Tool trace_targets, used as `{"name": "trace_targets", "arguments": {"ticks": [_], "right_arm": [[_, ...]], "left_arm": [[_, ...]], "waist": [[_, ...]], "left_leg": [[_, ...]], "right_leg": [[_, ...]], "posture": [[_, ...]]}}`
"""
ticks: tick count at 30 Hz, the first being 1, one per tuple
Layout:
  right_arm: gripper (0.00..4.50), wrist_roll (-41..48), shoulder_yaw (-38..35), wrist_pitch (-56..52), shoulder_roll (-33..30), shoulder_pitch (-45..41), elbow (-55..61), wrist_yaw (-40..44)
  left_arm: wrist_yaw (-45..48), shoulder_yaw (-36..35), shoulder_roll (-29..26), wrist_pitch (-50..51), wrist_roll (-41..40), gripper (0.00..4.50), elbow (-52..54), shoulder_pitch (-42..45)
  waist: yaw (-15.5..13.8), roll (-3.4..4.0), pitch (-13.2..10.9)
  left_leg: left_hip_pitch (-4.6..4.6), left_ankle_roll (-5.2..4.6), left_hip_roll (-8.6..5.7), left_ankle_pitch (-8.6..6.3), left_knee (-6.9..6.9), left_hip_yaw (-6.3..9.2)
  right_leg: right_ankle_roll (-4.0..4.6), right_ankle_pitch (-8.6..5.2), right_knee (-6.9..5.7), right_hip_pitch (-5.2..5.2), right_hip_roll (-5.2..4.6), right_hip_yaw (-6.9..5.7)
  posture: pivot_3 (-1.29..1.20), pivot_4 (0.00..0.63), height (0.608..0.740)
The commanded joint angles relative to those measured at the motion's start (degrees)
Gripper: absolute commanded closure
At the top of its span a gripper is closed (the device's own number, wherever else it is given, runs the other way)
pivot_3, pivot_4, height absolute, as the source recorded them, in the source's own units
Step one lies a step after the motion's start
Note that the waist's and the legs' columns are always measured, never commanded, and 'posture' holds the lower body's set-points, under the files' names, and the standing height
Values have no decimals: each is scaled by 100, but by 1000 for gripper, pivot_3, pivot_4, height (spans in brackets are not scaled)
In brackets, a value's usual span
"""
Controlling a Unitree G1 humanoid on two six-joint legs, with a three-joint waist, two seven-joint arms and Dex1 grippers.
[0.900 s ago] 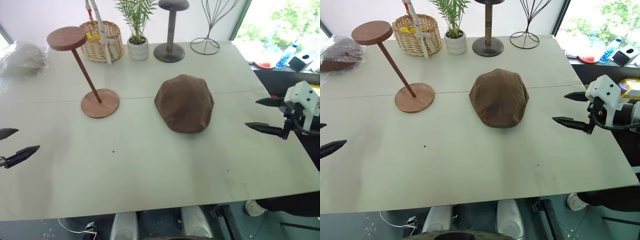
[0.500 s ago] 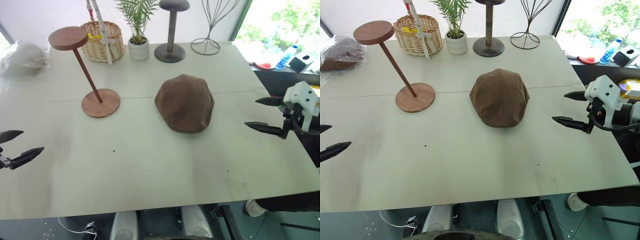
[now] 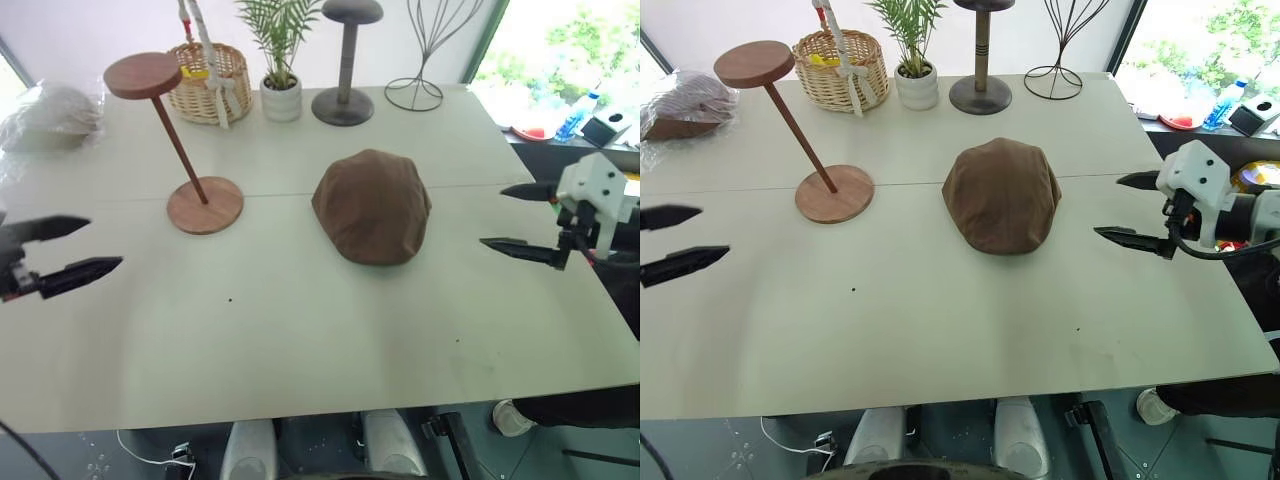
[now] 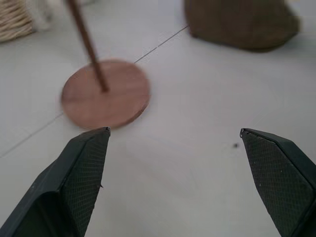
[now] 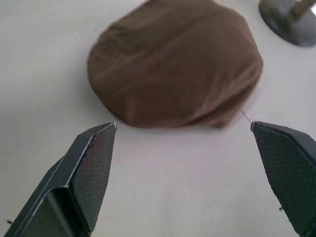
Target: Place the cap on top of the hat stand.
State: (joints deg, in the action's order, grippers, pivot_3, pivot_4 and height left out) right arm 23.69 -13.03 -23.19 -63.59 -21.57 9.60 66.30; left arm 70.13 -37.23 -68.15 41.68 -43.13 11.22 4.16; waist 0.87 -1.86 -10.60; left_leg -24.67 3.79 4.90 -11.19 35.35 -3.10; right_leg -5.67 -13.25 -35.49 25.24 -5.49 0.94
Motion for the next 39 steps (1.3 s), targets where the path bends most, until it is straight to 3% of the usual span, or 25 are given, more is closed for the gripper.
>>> {"name": "trace_targets", "arguments": {"ticks": [1, 4, 10, 19, 25, 39], "right_arm": [[0, 214, -12, -516, 57, -62, 1234, -496], [0, 55, 182, -790, 223, 144, 1938, -994], [0, -1797, 1417, -36, 544, 1039, 2331, -2075], [0, -4133, 2819, 978, 1691, 807, 890, -3590], [0, -4780, 3272, 1413, 2432, 502, 115, -3998], [0, -6366, 3852, 2022, 2957, -711, -2396, -5045]], "left_arm": [[357, 517, -361, 243, -427, 89, 218, 490], [634, 935, -519, 161, -442, 89, 311, 791], [955, 1884, -406, 93, -487, 89, 622, 1529], [792, 2538, -126, 396, -565, 89, 772, 2360], [640, 2704, 52, 488, -561, 89, 764, 2617], [544, 2788, 239, 464, -458, 89, 580, 2909]], "waist": [[27, 0, 0], [36, 1, 1], [-25, -3, 1], [28, -15, 2], [19, -20, 4], [26, -48, 21]], "left_leg": [[5, 0, 0, 0, -1, 0], [11, -1, 3, 0, -12, 1], [7, -1, 6, 0, 5, 12], [7, -2, 4, 0, 82, 25], [6, -5, 7, 0, 72, 38], [39, -5, 9, 1, 88, 54]], "right_leg": [[-1, 0, -3, -1, 1, 0], [-9, -5, -5, 0, 10, 3], [-19, -13, -32, 4, 19, 4], [-6, -4, -59, -16, 20, 13], [-11, -7, -63, -17, 34, 14], [-9, -6, -65, -64, 43, 15]], "posture": [[0, 150, 728], [0, 150, 728], [0, 150, 728], [0, 150, 728], [0, 150, 728], [0, 150, 728]]}}
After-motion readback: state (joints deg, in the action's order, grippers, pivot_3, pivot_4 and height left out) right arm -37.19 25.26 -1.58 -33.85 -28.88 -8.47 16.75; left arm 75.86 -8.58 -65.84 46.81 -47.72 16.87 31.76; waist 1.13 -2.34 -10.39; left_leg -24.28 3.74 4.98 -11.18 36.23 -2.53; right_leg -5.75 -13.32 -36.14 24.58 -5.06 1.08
